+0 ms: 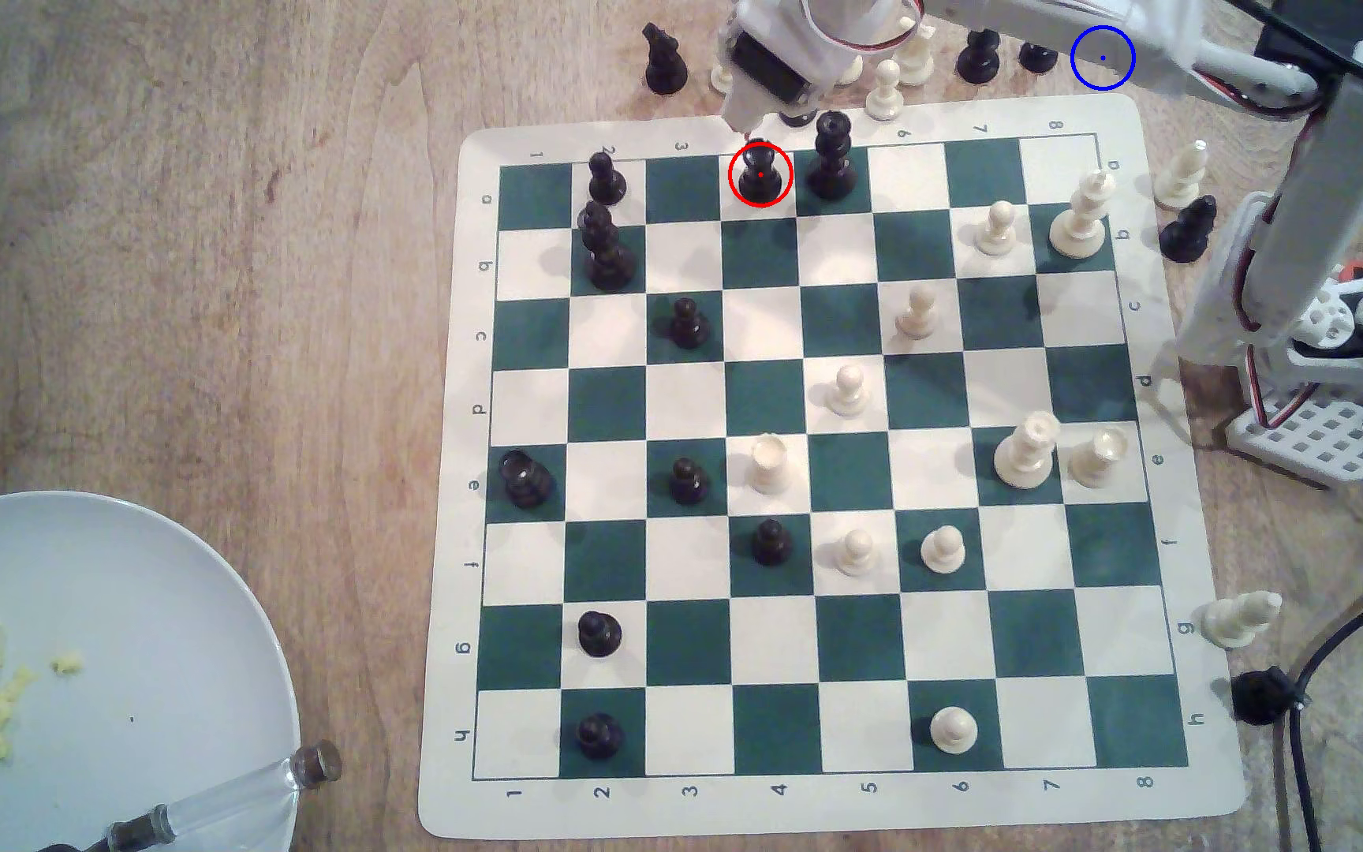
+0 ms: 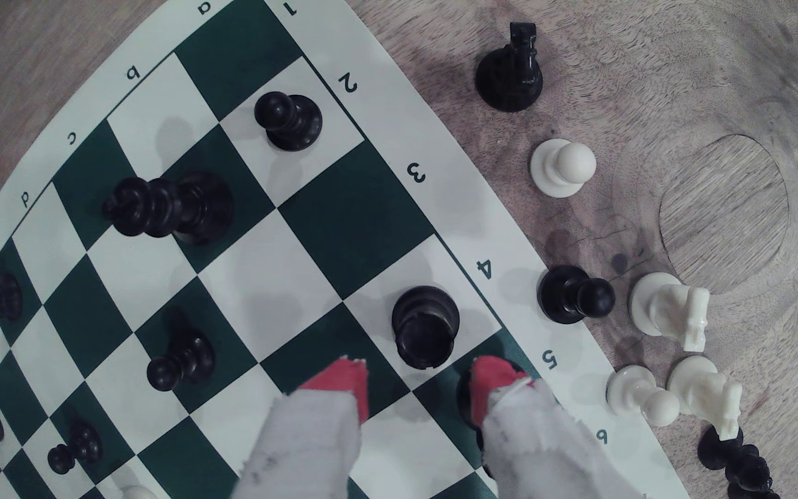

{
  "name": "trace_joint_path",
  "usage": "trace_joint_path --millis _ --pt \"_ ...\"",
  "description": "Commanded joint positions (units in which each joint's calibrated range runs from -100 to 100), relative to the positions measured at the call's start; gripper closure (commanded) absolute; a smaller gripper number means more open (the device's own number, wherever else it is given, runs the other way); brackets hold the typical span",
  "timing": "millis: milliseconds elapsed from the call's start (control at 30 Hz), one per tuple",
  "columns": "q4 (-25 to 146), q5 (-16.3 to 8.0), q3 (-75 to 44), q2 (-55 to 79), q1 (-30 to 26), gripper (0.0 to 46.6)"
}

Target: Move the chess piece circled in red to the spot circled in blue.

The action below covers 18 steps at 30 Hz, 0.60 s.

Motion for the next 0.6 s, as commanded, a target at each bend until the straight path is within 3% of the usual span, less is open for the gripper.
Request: trace_joint_path --millis 0,567 --pt "-3.4 0.2 -0.1 -0.2 0.4 31.6" --pt "-9.3 -0.1 7.8 2.1 0.3 30.1"
